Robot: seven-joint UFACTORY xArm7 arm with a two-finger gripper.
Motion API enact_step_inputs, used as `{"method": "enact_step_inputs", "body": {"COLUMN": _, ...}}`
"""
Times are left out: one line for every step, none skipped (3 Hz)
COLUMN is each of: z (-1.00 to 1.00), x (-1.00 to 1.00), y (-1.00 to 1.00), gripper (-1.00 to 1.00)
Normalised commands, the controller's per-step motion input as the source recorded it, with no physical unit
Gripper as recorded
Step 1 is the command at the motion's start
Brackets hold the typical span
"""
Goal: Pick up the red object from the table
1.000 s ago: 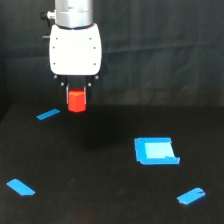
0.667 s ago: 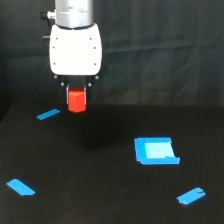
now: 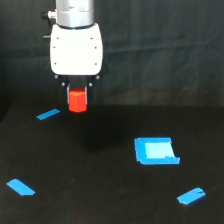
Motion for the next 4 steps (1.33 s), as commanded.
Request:
{"method": "enact_step_inputs", "body": {"z": 0.07, "x": 0.06, "y": -0.01, "gripper": -0.99}}
{"method": "enact_step_inputs", "body": {"z": 0.1, "x": 0.0, "y": -0.02, "gripper": -0.97}}
{"method": "enact_step_inputs", "body": {"z": 0.06, "x": 0.06, "y": -0.04, "gripper": -0.94}}
{"method": "enact_step_inputs", "body": {"z": 0.08, "x": 0.0, "y": -0.06, "gripper": -1.0}}
